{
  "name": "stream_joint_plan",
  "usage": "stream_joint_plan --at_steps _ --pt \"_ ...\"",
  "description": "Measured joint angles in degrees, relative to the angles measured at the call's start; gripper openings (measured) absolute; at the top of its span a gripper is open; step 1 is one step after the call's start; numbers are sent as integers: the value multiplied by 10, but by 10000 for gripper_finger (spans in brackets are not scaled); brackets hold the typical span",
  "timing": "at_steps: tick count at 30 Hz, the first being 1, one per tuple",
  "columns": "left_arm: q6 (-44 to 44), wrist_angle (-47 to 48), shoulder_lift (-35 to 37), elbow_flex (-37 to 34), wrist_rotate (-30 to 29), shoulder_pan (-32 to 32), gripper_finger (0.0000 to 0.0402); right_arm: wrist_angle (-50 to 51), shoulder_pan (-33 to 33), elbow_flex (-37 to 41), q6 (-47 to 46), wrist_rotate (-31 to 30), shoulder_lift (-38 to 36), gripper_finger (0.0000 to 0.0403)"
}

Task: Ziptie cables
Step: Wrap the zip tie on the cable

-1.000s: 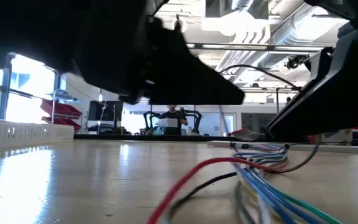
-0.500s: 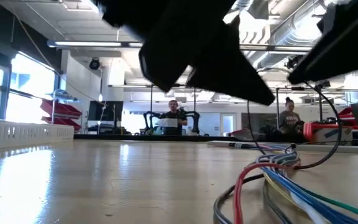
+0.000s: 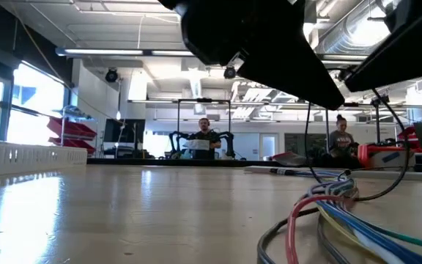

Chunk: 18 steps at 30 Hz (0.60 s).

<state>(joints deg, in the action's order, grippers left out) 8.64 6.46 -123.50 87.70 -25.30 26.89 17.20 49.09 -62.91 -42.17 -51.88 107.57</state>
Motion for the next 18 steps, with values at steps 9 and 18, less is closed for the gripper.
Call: stream_joint_plan --at_steps 9,18 --pt "-8 -4 2 0 13 0 17 38 0 0 -60 -2 25 2" --pt "-39 30 16 -6 12 1 96 88 4 0 -144 -4 28 1"
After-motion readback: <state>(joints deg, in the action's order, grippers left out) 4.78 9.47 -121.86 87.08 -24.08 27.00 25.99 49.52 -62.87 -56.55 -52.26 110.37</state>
